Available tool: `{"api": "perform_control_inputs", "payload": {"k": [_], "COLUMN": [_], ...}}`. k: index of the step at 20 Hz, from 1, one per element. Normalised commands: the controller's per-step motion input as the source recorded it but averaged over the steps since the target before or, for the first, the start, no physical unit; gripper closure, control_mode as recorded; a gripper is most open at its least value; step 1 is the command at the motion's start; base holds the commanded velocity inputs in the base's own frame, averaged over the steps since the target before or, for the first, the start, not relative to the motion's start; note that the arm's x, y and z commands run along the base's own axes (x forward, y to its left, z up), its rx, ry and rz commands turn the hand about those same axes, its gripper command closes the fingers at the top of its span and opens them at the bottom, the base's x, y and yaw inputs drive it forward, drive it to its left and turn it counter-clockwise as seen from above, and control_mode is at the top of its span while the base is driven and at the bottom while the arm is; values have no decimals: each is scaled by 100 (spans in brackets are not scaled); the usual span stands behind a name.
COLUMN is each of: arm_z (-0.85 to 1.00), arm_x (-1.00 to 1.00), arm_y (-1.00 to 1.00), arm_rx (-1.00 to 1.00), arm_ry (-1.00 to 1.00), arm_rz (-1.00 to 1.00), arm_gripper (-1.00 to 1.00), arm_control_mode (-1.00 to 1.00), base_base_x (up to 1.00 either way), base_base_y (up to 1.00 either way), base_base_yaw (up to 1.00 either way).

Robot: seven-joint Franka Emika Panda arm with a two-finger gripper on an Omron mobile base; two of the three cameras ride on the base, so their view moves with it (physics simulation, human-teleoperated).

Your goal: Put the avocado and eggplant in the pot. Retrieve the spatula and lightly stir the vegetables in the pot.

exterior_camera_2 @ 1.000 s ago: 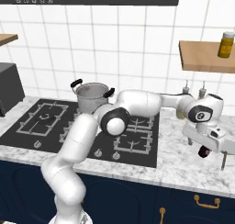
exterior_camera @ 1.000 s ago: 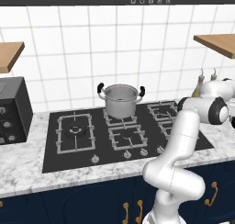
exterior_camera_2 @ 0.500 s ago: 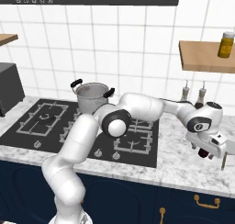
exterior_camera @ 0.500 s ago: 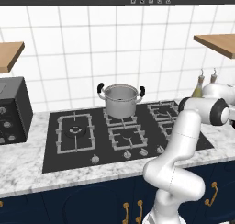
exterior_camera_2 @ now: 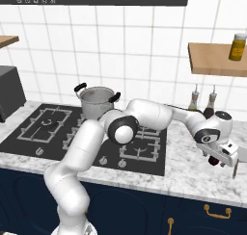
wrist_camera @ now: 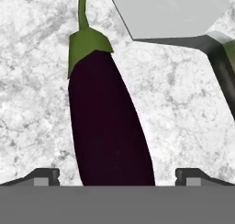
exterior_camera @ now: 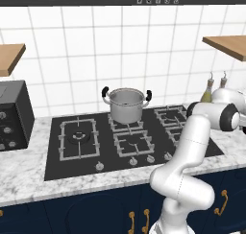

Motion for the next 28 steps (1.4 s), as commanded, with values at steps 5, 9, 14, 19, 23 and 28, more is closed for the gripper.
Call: {"api": "perform_control_inputs", "payload": {"k": [5, 9, 14, 19, 23, 28], "arm_z": [-2, -1, 2, 60, 100, 86], "arm_x": [8, 0, -1, -35, -25, -14], "arm_y": [-16, 0, 1, 48, 94, 100], "arm_rx": [0, 0, 1, 1, 0, 0], "arm_ry": [-4, -2, -1, -11, -8, -1], "arm_rz": [3, 4, 5, 1, 0, 1], "arm_gripper": [-100, 100, 100, 100, 100, 100], "arm_control_mode": [-100, -100, -100, -100, -100, -100], "base_base_x": [0, 0, 0, 0, 0, 0], "base_base_y": [0, 0, 0, 0, 0, 0], "base_base_yaw": [0, 0, 0, 0, 0, 0]}}
